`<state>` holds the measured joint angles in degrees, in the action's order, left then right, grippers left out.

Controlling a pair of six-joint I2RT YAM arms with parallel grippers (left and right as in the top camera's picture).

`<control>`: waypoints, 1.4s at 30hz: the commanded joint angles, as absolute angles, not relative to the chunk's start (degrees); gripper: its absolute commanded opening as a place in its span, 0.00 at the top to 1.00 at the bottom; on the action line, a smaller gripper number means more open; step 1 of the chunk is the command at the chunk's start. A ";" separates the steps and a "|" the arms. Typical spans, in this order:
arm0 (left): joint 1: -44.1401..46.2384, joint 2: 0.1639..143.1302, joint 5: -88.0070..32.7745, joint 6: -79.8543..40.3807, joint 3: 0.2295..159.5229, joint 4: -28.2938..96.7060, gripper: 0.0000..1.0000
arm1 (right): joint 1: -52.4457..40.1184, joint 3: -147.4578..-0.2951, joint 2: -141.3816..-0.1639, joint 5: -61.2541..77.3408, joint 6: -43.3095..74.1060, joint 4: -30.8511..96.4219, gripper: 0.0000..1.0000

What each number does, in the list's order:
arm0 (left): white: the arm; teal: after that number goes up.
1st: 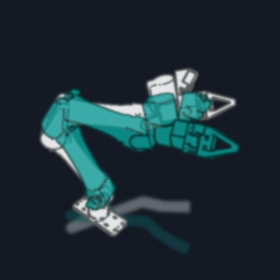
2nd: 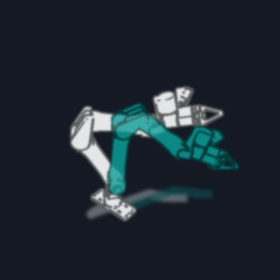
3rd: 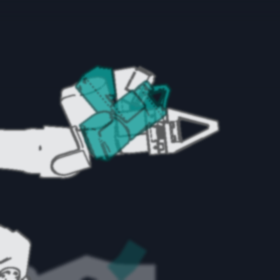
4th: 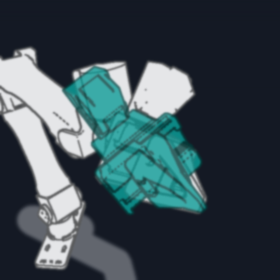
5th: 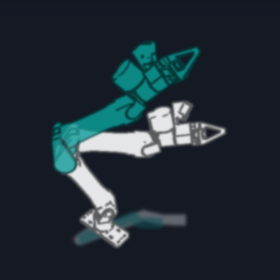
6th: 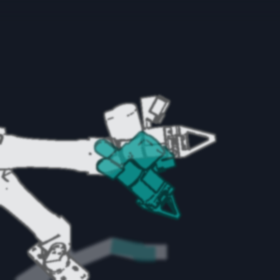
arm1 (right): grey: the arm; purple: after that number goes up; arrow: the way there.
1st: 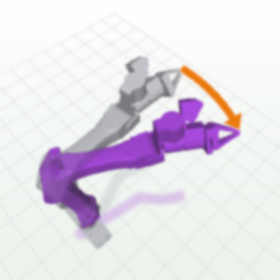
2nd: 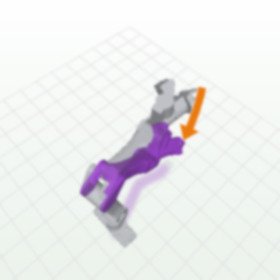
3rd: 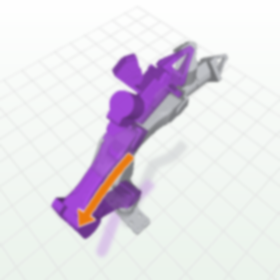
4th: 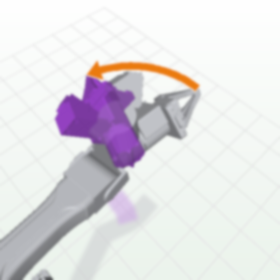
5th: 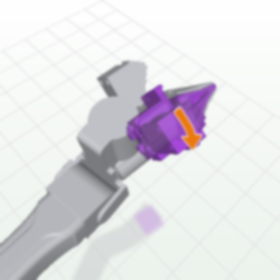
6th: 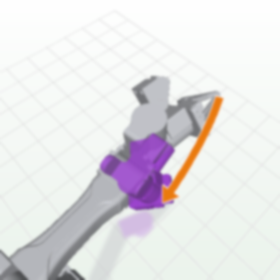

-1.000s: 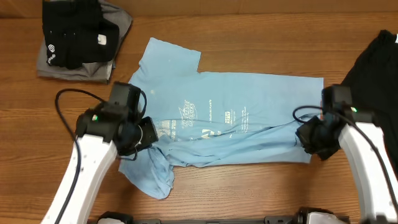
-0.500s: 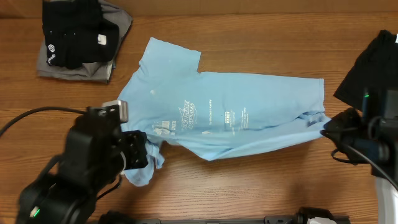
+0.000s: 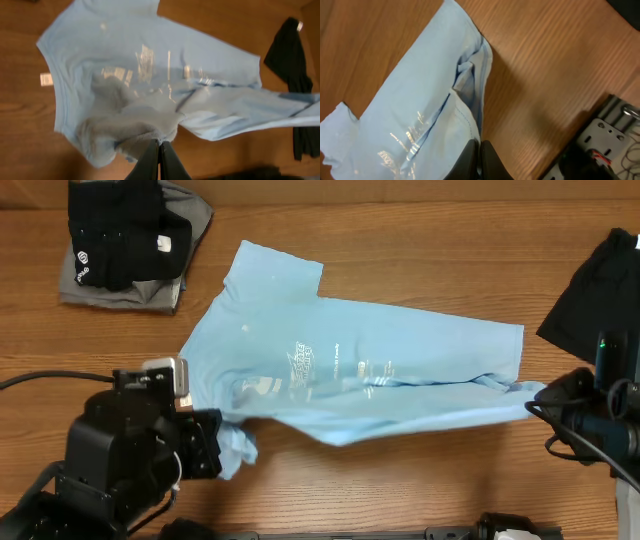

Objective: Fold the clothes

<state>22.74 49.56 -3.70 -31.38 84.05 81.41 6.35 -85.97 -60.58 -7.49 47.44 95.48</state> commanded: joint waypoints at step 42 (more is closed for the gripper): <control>21.76 97.30 10.50 -33.85 82.28 64.12 0.96 | 6.50 -85.45 -89.67 -11.60 49.39 82.26 0.96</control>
<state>24.71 97.19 6.57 -34.17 82.48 65.25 6.35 -85.65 -88.71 -10.55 49.08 82.70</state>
